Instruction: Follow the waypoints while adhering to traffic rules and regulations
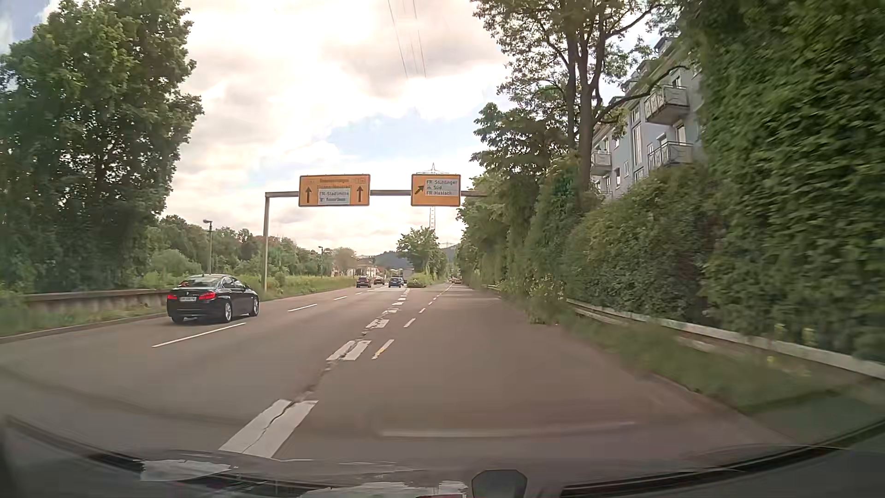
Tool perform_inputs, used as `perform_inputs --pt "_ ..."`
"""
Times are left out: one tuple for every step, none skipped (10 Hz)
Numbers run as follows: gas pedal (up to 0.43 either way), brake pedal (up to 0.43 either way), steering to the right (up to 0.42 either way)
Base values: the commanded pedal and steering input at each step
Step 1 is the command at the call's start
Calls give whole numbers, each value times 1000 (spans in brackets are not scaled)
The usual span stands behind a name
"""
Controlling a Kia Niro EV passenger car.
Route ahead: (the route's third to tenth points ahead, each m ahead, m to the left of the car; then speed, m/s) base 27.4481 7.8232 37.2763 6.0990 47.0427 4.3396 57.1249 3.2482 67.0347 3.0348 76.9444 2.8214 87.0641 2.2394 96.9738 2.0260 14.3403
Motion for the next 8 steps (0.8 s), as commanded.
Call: perform_inputs --pt "87 0 2" --pt "87 0 2" --pt "87 0 2" --pt "87 0 2" --pt "87 0 2" --pt "87 0 2" --pt "87 0 2" --pt "87 0 2"
